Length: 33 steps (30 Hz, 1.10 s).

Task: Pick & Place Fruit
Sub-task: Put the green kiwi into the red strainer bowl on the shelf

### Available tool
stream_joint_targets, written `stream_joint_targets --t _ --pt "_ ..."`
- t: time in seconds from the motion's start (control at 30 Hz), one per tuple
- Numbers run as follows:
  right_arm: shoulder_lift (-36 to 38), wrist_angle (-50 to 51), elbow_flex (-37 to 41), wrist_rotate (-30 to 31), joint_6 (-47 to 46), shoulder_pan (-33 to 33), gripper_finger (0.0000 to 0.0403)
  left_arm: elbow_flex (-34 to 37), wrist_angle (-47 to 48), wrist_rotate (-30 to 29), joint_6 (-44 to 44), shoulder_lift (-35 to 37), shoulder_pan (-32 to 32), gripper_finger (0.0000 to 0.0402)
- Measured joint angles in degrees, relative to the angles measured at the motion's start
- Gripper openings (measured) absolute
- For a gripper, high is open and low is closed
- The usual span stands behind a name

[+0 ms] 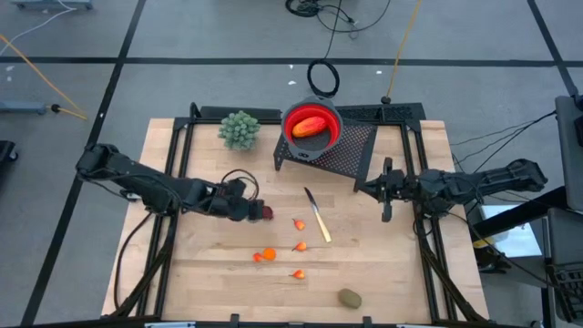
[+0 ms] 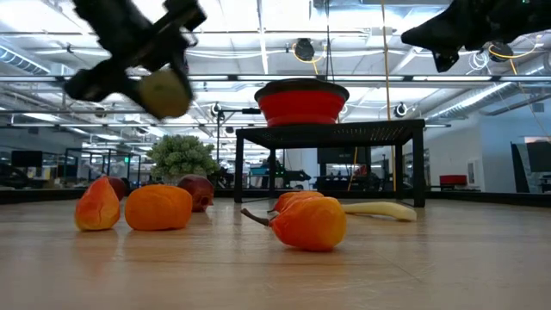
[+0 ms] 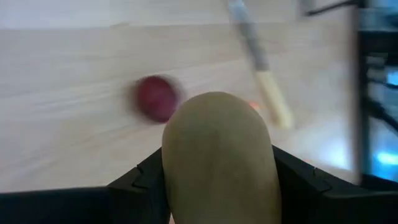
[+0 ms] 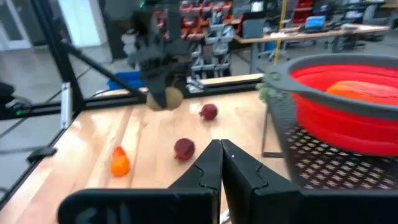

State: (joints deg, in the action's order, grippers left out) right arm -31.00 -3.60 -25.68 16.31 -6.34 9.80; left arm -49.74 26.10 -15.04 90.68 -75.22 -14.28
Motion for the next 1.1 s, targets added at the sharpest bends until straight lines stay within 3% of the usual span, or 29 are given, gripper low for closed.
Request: stream_joint_targets --t 0.33,0.67,0.97,1.1 --pt "-9.1 -0.1 -6.4 -0.1 4.7 0.0 0.0000 0.0 -20.0 1.1 -11.2 0.0 3.4 0.0195" --pt "-18.2 0.1 -12.9 -0.2 14.9 0.0 0.0004 0.0 -29.9 2.1 -12.3 0.0 6.2 0.0194" --pt "-25.9 0.1 -18.5 -0.3 19.3 -1.0 0.0042 0.0 -36.5 1.9 -14.5 0.0 8.2 0.0195" --pt "-28.1 0.0 -21.1 -4.8 19.5 -2.4 0.0071 -0.1 -38.2 1.8 -16.1 0.0 8.4 0.0197"
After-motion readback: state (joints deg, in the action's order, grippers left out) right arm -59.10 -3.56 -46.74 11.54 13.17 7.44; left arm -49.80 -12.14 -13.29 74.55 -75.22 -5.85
